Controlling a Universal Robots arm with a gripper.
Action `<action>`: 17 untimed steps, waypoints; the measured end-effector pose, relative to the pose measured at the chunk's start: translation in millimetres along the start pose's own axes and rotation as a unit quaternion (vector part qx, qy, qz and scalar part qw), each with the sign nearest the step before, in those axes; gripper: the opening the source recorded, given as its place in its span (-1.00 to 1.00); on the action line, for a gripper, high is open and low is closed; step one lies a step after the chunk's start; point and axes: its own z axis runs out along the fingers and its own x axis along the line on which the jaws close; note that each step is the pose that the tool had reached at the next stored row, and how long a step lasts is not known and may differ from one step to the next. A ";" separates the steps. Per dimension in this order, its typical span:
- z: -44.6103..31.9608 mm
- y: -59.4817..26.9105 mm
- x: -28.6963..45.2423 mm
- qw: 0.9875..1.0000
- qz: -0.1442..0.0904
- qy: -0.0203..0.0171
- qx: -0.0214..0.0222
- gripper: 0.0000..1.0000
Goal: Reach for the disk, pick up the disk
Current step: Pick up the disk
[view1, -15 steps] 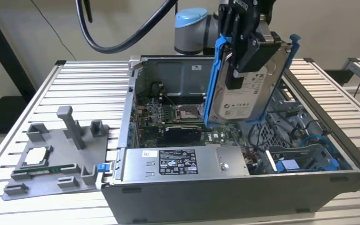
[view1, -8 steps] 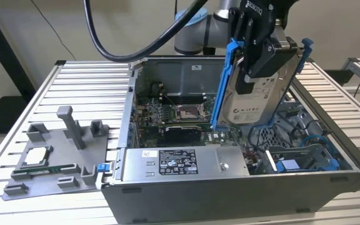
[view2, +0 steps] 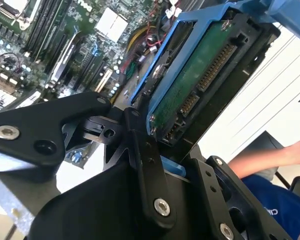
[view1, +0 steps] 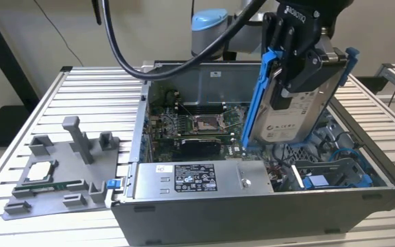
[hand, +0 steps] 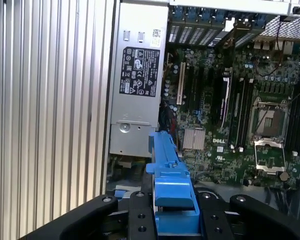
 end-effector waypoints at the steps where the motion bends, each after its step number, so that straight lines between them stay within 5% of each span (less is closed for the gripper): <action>1: 0.3 -1.4 1.6 1.000 0.000 0.000 0.000 -1.00; 8: 3.0 -15.9 11.2 1.000 0.000 0.000 0.000 -1.00; 17: 7.3 -51.8 18.5 1.000 0.000 0.000 0.000 -1.00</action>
